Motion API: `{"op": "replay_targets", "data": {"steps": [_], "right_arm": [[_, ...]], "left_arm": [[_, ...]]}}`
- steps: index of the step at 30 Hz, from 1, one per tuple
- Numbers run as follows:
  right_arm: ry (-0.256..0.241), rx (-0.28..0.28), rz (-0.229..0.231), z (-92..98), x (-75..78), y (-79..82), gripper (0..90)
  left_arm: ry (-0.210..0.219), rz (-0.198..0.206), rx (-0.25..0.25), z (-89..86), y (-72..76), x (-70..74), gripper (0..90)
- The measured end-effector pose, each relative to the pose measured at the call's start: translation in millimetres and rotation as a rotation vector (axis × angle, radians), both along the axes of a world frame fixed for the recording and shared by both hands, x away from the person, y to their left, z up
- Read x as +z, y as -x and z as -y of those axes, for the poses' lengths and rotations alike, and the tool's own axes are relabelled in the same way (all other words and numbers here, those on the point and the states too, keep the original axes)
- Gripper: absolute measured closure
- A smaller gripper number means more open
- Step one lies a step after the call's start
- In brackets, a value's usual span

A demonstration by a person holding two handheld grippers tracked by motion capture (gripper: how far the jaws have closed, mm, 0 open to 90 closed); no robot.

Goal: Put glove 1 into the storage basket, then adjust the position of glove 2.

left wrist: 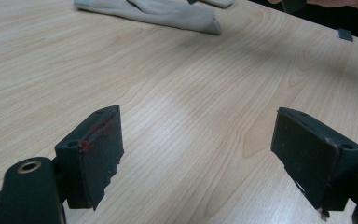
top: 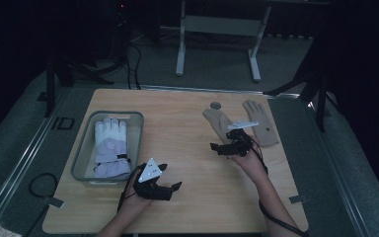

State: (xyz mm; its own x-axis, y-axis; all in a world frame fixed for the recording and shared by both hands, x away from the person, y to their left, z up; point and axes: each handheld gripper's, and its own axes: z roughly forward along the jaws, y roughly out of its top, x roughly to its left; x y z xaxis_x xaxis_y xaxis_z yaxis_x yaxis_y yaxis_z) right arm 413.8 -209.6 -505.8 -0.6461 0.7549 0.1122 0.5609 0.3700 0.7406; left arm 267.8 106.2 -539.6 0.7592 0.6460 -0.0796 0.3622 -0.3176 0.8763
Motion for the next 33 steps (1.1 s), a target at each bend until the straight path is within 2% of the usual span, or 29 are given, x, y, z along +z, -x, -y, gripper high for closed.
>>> {"op": "replay_targets", "data": {"steps": [2,6,11,15,25,30,33], "right_arm": [[0.008,-0.007,0.004,5.0,-1.6,-0.8,15.7],[0.005,-0.024,0.025,17.8,-0.1,-6.9,30.0],[0.000,-0.050,0.045,29.5,3.5,-19.0,43.8],[0.032,-0.063,0.054,34.3,1.9,-31.0,50.3],[0.076,-0.104,0.052,30.3,-12.8,-61.0,51.8],[0.071,-0.142,0.029,31.7,-23.9,-73.3,49.4],[0.089,-0.143,0.019,32.0,-30.6,-76.9,47.6]], "left_arm": [[-0.003,0.006,-0.005,-1.4,1.7,-0.9,16.5],[0.001,0.016,-0.010,-3.0,4.7,-1.6,16.5],[-0.002,0.025,-0.016,-2.2,6.4,-2.3,16.5],[-0.008,0.031,-0.022,-1.5,7.4,-2.0,16.5],[0.016,0.031,-0.039,1.1,10.0,-1.5,16.0],[0.030,0.032,-0.031,1.5,9.8,-1.0,16.0],[0.031,0.029,-0.034,2.3,9.8,-1.3,15.9]]}}
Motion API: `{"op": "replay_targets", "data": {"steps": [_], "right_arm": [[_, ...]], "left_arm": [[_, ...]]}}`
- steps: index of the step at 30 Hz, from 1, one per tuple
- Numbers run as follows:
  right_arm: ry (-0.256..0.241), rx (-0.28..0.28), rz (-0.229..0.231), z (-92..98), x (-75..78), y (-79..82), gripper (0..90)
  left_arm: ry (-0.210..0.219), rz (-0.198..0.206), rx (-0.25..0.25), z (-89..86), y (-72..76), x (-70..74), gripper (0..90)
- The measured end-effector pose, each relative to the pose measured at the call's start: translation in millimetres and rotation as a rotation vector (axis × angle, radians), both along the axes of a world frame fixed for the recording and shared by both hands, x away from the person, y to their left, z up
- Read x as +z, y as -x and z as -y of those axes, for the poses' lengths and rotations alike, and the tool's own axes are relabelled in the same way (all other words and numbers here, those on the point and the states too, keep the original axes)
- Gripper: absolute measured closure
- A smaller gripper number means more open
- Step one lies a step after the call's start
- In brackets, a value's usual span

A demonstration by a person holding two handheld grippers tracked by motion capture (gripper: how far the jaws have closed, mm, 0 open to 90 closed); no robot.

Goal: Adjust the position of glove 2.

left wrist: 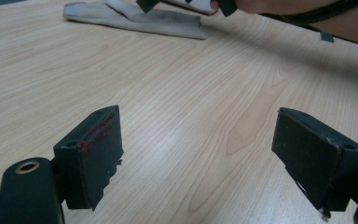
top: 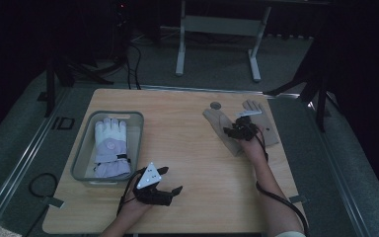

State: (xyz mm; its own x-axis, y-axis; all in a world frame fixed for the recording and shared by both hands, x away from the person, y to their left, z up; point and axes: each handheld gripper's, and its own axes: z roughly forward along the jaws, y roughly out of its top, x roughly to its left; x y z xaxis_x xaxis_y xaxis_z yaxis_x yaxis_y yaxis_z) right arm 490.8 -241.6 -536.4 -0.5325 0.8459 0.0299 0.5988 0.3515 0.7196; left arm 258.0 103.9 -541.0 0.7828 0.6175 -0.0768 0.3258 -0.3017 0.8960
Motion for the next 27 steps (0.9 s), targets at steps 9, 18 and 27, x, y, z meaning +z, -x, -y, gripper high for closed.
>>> {"op": "replay_targets", "data": {"steps": [9,18,27], "right_arm": [[0.093,0.006,-0.013,-9.0,-12.4,0.3,51.1],[0.036,-0.100,-0.044,-21.9,7.8,7.6,83.5],[-0.077,-0.159,-0.012,-33.7,38.1,39.9,83.6]], "left_arm": [[0.003,-0.008,-0.005,3.6,-0.2,-1.8,16.0],[0.002,-0.010,0.002,2.8,-1.0,-3.9,16.0],[0.005,-0.003,0.007,3.0,-0.9,-3.2,16.0]]}}
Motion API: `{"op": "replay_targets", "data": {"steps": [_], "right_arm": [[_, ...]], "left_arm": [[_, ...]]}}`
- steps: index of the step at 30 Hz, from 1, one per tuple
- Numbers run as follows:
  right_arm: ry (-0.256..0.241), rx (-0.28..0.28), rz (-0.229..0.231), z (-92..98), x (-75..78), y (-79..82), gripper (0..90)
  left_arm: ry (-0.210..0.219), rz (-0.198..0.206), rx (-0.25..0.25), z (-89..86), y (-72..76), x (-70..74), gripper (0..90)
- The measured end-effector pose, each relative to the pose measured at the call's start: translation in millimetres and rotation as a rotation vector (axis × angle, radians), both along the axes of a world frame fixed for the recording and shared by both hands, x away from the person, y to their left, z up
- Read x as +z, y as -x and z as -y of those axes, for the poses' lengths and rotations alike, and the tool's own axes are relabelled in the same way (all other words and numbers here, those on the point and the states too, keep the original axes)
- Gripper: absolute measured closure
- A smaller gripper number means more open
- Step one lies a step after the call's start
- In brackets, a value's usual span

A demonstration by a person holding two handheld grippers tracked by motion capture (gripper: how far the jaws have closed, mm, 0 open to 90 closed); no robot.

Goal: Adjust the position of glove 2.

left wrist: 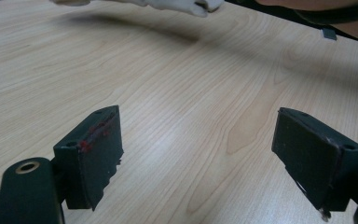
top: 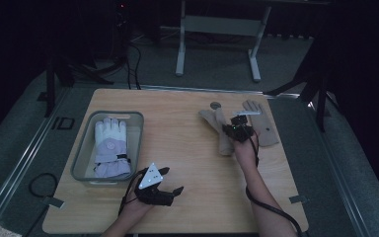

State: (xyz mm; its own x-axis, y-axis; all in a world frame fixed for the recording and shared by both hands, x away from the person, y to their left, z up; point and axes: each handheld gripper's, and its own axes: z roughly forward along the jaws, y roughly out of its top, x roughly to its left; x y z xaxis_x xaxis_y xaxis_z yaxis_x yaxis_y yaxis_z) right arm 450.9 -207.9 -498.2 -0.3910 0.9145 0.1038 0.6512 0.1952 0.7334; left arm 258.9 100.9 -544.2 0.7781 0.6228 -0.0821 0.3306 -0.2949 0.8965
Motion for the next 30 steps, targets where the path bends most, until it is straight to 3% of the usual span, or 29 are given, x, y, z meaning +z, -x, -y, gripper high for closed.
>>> {"op": "replay_targets", "data": {"steps": [6,10,15,24,28,30], "right_arm": [[-0.010,-0.068,0.035,-8.6,12.9,35.6,83.5],[-0.025,-0.092,0.027,-14.9,9.0,62.6,83.5],[-0.057,-0.101,0.001,-29.2,-1.0,84.3,83.4],[-0.060,-0.074,-0.072,-54.0,-33.0,97.3,81.2],[-0.033,-0.045,-0.082,-67.6,-46.3,99.4,68.2],[0.006,-0.011,-0.070,-77.6,-52.5,101.2,63.1]], "left_arm": [[-0.013,0.008,-0.013,2.3,-1.5,0.7,15.9],[-0.010,0.017,-0.017,4.1,-0.5,2.3,16.0],[-0.005,0.016,-0.017,4.8,-1.9,2.3,16.0],[-0.011,0.027,-0.026,5.2,-2.5,1.3,16.0],[-0.018,0.033,-0.031,5.3,-2.1,0.2,16.0],[-0.012,0.033,-0.031,5.0,-2.1,-0.1,16.0]]}}
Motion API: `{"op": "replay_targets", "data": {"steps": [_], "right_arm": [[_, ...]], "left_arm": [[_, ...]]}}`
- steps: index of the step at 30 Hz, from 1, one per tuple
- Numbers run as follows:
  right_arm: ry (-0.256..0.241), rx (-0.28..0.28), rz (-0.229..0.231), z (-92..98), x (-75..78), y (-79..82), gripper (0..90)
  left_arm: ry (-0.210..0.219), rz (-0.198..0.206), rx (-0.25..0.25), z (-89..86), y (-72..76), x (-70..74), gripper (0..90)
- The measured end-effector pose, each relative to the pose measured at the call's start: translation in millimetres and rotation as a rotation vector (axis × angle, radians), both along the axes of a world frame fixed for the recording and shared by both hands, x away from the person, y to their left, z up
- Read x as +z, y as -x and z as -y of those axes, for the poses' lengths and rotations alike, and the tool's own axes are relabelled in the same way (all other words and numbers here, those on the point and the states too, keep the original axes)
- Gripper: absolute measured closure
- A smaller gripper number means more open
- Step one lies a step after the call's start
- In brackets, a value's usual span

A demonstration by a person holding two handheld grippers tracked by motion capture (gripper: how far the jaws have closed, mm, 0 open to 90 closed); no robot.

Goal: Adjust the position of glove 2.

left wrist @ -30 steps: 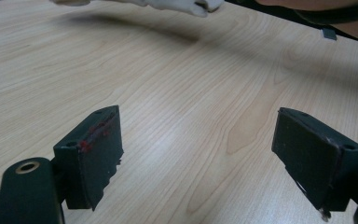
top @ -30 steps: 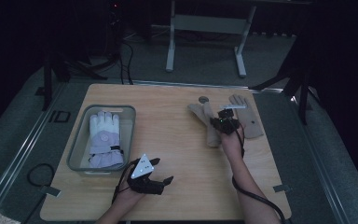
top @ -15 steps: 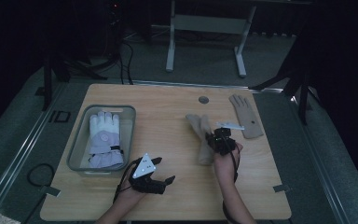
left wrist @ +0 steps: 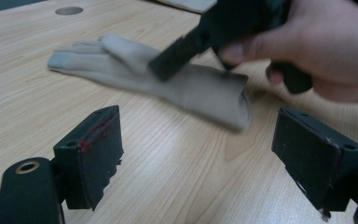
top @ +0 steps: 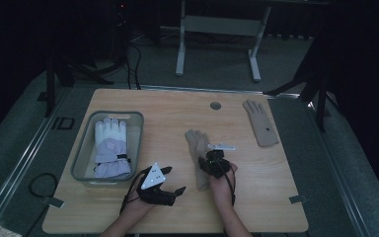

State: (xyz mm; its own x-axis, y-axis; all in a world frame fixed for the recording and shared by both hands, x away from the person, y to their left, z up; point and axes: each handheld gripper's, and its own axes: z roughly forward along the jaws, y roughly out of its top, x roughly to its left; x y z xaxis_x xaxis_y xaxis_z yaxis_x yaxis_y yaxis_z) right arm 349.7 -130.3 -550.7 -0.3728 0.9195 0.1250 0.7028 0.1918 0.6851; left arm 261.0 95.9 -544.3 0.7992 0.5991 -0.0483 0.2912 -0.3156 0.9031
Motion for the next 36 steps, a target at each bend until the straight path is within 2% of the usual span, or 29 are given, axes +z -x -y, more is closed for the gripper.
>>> {"op": "replay_targets", "data": {"steps": [1,4,7,11,13,18,21,23,25,27,28,30,32,33,36], "right_arm": [[0.030,0.013,0.027,-5.1,-1.4,1.5,62.0],[0.070,0.030,0.066,-11.5,-3.8,-0.3,62.4],[0.055,0.003,0.085,-12.2,-6.1,-4.6,63.3],[0.066,-0.071,0.116,-8.8,-8.8,-9.4,62.2],[0.044,-0.118,0.114,-3.5,-9.3,-10.7,60.4],[0.002,-0.149,0.098,-4.5,-8.7,-6.1,55.4],[-0.006,-0.131,0.088,-9.5,-8.0,-1.2,53.1],[0.007,-0.123,0.093,-11.3,-7.9,-1.0,53.0],[-0.009,-0.125,0.083,-8.1,-4.9,-3.1,53.0],[0.000,-0.124,0.090,-6.2,-2.2,-3.6,52.6],[-0.003,-0.121,0.114,0.6,6.2,-4.1,52.3],[-0.003,-0.109,0.130,8.7,14.6,-5.4,51.5],[0.004,-0.104,0.136,13.1,18.3,-6.7,51.0],[0.023,-0.086,0.140,25.1,26.4,-10.7,50.8],[0.044,-0.065,0.152,42.7,35.1,-17.0,50.0]], "left_arm": [[0.002,0.001,0.001,-0.2,0.1,-0.1,16.0],[0.006,-0.002,-0.002,-0.5,0.7,-0.8,16.0],[0.002,-0.001,-0.008,0.7,1.5,-1.6,16.0],[-0.003,0.000,-0.013,1.5,1.8,-1.9,16.0],[-0.003,0.001,-0.012,1.4,1.8,-1.9,16.0],[0.003,-0.001,-0.010,1.0,1.0,-2.2,16.0],[0.001,0.001,-0.009,0.8,1.2,-2.0,16.0],[0.002,-0.001,-0.008,0.4,1.3,-2.0,16.0],[0.001,-0.001,-0.009,-0.1,1.2,-2.0,16.0],[0.008,-0.002,-0.010,-0.7,0.7,-2.7,15.9],[0.008,-0.002,-0.010,-0.7,0.7,-2.7,16.0],[0.008,-0.007,-0.009,-1.5,0.0,-3.4,16.0],[0.010,-0.008,-0.008,-1.8,-0.2,-3.7,16.0],[0.017,-0.009,-0.007,-2.2,-0.3,-4.1,15.9],[0.023,-0.012,-0.006,-2.3,-0.1,-4.3,15.9]]}}
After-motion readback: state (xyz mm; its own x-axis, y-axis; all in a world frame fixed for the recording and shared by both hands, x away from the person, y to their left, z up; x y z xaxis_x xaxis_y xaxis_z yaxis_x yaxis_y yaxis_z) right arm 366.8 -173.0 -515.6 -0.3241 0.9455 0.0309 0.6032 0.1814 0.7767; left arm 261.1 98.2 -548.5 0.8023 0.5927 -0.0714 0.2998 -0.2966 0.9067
